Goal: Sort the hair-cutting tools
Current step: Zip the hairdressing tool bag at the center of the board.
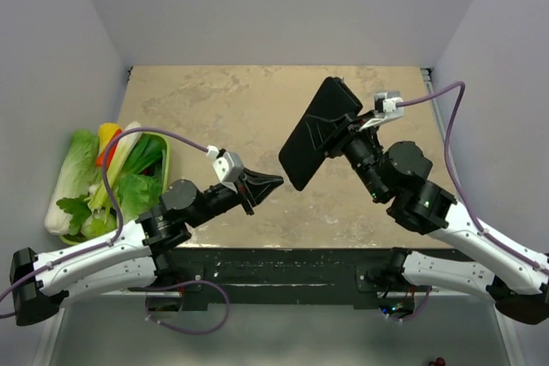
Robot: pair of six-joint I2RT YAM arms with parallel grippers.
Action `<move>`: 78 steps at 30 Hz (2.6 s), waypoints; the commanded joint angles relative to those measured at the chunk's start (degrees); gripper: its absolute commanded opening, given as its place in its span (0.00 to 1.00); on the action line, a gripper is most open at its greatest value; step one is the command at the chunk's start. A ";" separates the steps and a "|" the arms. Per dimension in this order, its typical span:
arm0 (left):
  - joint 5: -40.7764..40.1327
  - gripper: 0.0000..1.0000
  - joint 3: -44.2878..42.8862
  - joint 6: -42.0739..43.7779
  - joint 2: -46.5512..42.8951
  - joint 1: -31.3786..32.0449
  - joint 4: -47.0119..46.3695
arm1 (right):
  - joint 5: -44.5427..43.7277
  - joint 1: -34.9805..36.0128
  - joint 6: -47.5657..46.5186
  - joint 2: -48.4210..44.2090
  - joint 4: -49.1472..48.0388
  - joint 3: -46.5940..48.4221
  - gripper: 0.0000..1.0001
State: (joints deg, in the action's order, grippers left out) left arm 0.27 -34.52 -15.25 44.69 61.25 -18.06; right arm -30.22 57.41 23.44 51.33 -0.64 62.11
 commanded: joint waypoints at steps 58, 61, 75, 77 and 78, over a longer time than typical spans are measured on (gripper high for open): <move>2.45 0.89 0.16 1.71 3.57 -0.43 -8.48 | 1.65 0.25 -4.81 9.23 -0.76 15.24 0.00; 2.45 0.89 -0.19 1.97 3.57 -0.35 -8.92 | 2.09 0.25 -4.11 9.23 -1.02 14.63 0.00; 3.33 0.64 -1.86 2.94 6.38 -0.35 -11.11 | 4.29 0.34 -2.79 9.58 -1.38 13.74 0.00; 3.33 0.56 -1.86 3.03 6.47 -0.35 -11.64 | 4.38 0.42 -2.87 9.05 -1.55 13.57 0.00; 3.33 0.51 -1.86 3.03 6.47 -0.35 -11.90 | 4.46 0.42 -2.79 8.96 -1.64 13.22 0.00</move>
State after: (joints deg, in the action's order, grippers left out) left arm 3.81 -34.76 -13.78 51.18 61.04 -24.82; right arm -27.00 57.47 19.70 61.63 4.23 73.65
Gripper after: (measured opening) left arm 0.576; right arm 0.475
